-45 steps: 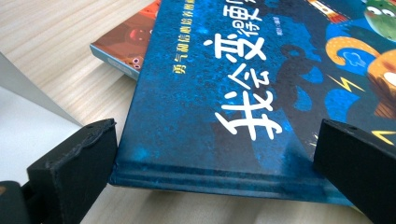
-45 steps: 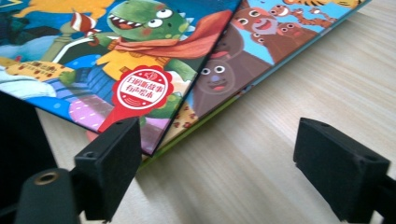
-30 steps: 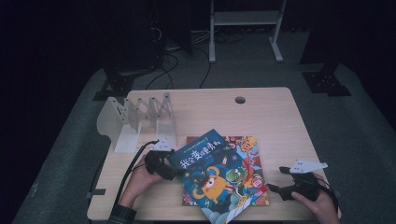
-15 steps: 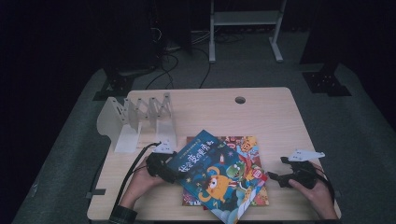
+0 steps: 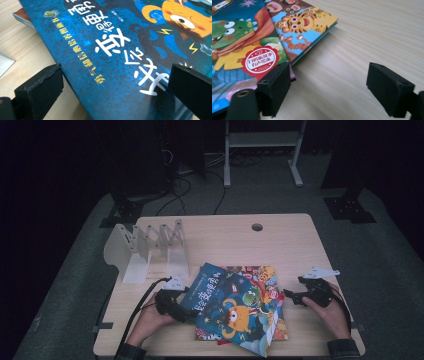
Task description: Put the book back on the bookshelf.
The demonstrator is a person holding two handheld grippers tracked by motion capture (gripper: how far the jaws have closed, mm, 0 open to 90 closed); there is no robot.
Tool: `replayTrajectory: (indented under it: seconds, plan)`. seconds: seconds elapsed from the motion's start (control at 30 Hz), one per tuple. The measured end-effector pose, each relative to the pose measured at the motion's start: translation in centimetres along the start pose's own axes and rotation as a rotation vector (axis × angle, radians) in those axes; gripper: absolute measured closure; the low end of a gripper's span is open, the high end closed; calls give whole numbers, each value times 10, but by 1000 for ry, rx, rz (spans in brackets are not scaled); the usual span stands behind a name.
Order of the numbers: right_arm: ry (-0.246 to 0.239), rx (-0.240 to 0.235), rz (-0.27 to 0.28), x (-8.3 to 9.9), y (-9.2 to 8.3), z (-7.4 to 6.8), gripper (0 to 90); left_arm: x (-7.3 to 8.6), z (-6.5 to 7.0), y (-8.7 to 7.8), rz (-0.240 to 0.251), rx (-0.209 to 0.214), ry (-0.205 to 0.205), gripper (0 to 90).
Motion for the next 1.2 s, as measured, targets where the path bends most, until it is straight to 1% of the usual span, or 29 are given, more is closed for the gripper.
replayTrajectory:
  seconds: [0.1, 0.17, 0.27, 0.33, 0.4, 0.47, 0.53, 0.57, 0.63, 0.67, 0.73, 0.77, 0.83, 0.87, 0.9, 0.97, 1.0, 1.07, 1.1, 1.13, 1.2]
  plan:
    - [-3, 14, 8, -6, 5, 2, 213, 1, 3, -1, 1, -2, 5, 0]
    - [11, 16, 9, -9, 9, 4, 215, 1, 5, -2, 0, -4, 10, 0]
    - [19, 28, 7, -14, 14, 7, 221, 2, 10, -3, 4, -2, 14, 0]
    - [23, 37, 8, -17, 18, 9, 226, 2, 13, -4, 10, 7, 12, 0]
    - [38, 40, 23, -20, 22, 10, 247, 1, 16, -6, 21, 20, 12, 0]
    - [45, 47, 16, -22, 26, 12, 250, 1, 18, -7, 29, 28, 11, 0]
    - [52, 58, 9, -24, 27, 12, 230, 1, 17, -8, 31, 32, 7, 1]
    - [61, 55, 16, -25, 26, 12, 228, 1, 16, -9, 34, 35, -2, 5]
    - [84, 15, 39, -27, 21, 7, 229, 2, 13, -9, 37, 25, -8, 4]
    - [84, -5, 44, -28, 19, 3, 218, 2, 12, -10, 43, 21, -15, 4]
    - [82, -35, 41, -27, 17, -5, 202, 2, 10, -11, 43, 11, -21, 4]
    - [83, -62, 41, -26, 17, -10, 193, 3, 10, -11, 41, 3, -23, 0]
    - [86, -89, 37, -24, 17, -18, 186, 3, 8, -11, 43, -17, -24, 0]
    - [87, -103, 29, -23, 17, -22, 175, 3, 7, -12, 46, -20, -28, 0]
    - [83, -113, 17, -22, 17, -26, 164, 4, 6, -12, 46, -22, -31, 0]
    - [72, -124, 9, -19, 18, -32, 163, 4, 5, -12, 44, -27, -33, 0]
    - [74, -132, -1, -18, 20, -34, 163, 5, 5, -12, 44, -28, -35, 0]
    - [68, -138, -20, -16, 23, -36, 162, 5, 4, -12, 43, -34, -35, 0]
    - [68, -155, -22, -15, 25, -38, 172, 6, 4, -13, 40, -36, -35, 0]
    - [67, -161, -18, -16, 26, -40, 173, 6, 4, -13, 41, -38, -36, 0]
    - [47, -141, -21, -17, 26, -44, 177, 8, 3, -13, 39, -42, -42, 0]
Point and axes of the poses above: each handheld gripper's, and its own axes: y roughly forward along the jaws, x roughly out of its underside, z roughly to its right, the point moved 6 cm from there along y, roughly forward along the jaws, and after that the axes turned 5 degrees about y, right-handed, at the moved point
